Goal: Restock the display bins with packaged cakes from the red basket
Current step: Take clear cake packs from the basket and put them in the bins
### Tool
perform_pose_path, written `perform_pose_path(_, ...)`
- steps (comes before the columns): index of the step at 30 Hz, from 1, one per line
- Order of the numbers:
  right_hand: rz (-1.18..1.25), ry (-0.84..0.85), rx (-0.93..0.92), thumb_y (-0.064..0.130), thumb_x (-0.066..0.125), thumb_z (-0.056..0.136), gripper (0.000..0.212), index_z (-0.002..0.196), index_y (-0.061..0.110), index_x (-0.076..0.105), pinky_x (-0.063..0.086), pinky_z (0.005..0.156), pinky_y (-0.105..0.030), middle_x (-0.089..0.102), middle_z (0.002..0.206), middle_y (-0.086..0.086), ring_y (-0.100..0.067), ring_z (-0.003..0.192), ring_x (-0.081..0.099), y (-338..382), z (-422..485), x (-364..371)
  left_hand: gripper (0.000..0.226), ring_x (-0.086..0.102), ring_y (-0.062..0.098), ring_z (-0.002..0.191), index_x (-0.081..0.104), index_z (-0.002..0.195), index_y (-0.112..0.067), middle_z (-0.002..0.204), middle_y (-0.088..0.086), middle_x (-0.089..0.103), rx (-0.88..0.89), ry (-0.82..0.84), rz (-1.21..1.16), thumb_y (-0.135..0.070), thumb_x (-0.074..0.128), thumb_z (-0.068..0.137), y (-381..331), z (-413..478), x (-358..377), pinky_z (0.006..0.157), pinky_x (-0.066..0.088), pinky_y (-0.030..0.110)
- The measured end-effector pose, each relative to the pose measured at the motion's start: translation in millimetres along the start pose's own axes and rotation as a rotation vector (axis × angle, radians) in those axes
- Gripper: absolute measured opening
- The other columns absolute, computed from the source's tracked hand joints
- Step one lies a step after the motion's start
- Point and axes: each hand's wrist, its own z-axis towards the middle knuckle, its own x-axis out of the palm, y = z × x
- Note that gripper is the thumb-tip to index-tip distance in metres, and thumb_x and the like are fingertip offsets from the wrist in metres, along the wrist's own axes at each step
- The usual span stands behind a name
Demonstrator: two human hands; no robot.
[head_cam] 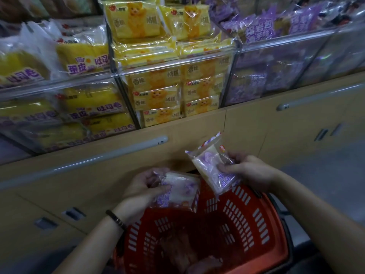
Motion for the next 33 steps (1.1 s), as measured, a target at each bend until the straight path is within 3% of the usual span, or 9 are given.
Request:
perform_pose_path(4,0.047,-0.058,-0.047,0.004,0.071,0.094,0.034,0.128,0.004,0.068,0.059,0.073,-0.037,0.073,0.119,-0.025,-0.031,0.088,0.072,6,-5,9,0.044,0.07,0.029,0.1,0.064,0.125,-0.014,0.121,0.013,0.073,-0.114,0.01,-0.056,-0.004,0.082,0.086,6,2,-7,0.082,0.059,0.06)
perform_pose_path(7,-0.019,-0.046,-0.069,0.008,0.074,0.091,0.036,0.127,0.007,0.07,0.061,0.075,-0.039,0.074,0.121,-0.022,-0.031,0.093,0.074,6,-7,10,0.055,0.069,0.02,0.096,0.066,0.127,-0.019,0.117,0.012,0.072,-0.074,0.049,0.026,0.0,0.086,0.079,7,-1,-8,0.076,0.062,0.042)
perform_pose_path(12,-0.192,0.132,-0.115,0.01,0.081,0.088,0.037,0.125,0.009,0.073,0.055,0.095,-0.038,0.075,0.121,-0.018,-0.029,0.109,0.073,-1,-5,17,0.058,0.07,0.019,0.099,0.075,0.119,-0.019,0.115,0.009,0.078,-0.018,0.109,0.123,-0.005,0.087,0.064,9,-1,-7,0.08,0.056,0.035)
perform_pose_path(17,-0.564,0.164,-0.103,0.018,0.092,0.079,0.038,0.112,0.019,0.072,0.052,0.082,-0.032,0.079,0.105,-0.009,-0.017,0.092,0.072,8,-4,22,0.025,0.074,0.017,0.092,0.081,0.108,-0.008,0.109,0.01,0.08,-0.029,0.101,0.101,-0.016,0.08,0.084,-2,-2,-3,0.077,0.054,0.027)
perform_pose_path(20,-0.722,0.242,-0.117,0.019,0.094,0.076,0.032,0.103,0.023,0.077,0.058,0.087,-0.036,0.08,0.104,0.0,-0.014,0.096,0.075,9,-3,32,0.038,0.074,0.03,0.1,0.079,0.111,-0.01,0.109,0.016,0.079,-0.106,0.086,0.104,-0.041,0.073,0.09,-2,-3,-3,0.084,0.054,0.035)
perform_pose_path(23,-0.849,0.253,-0.142,0.036,0.095,0.073,0.041,0.109,0.035,0.077,0.061,0.089,-0.041,0.079,0.105,0.008,-0.012,0.096,0.075,11,-1,44,0.035,0.074,0.013,0.094,0.077,0.112,-0.014,0.103,0.003,0.081,-0.092,0.105,0.259,-0.037,0.052,0.107,-1,-10,2,0.077,0.055,0.02)
perform_pose_path(27,-0.995,0.109,-0.129,0.061,0.092,0.065,0.051,0.11,0.045,0.072,0.053,0.066,-0.027,0.072,0.085,0.022,0.003,0.074,0.064,9,1,61,0.041,0.069,0.004,0.101,0.075,0.12,-0.023,0.114,-0.008,0.078,-0.022,0.203,0.458,-0.043,0.041,0.11,-6,-13,5,0.086,0.05,0.016)
perform_pose_path(30,-0.951,0.091,-0.118,0.063,0.089,0.065,0.051,0.106,0.038,0.073,0.058,0.074,-0.042,0.073,0.089,0.004,-0.016,0.083,0.07,2,4,71,0.043,0.064,0.013,0.098,0.075,0.115,-0.037,0.113,-0.002,0.077,-0.032,0.286,0.498,-0.065,0.045,0.101,-8,-16,4,0.089,0.049,0.031)
perform_pose_path(33,-0.859,0.16,-0.113,0.057,0.086,0.071,0.037,0.099,0.034,0.076,0.06,0.079,-0.049,0.076,0.093,-0.006,-0.029,0.088,0.073,-2,4,77,0.031,0.067,0.008,0.091,0.076,0.099,-0.054,0.103,-0.008,0.08,-0.002,0.265,0.475,-0.055,0.045,0.1,-19,-24,5,0.083,0.051,0.028)
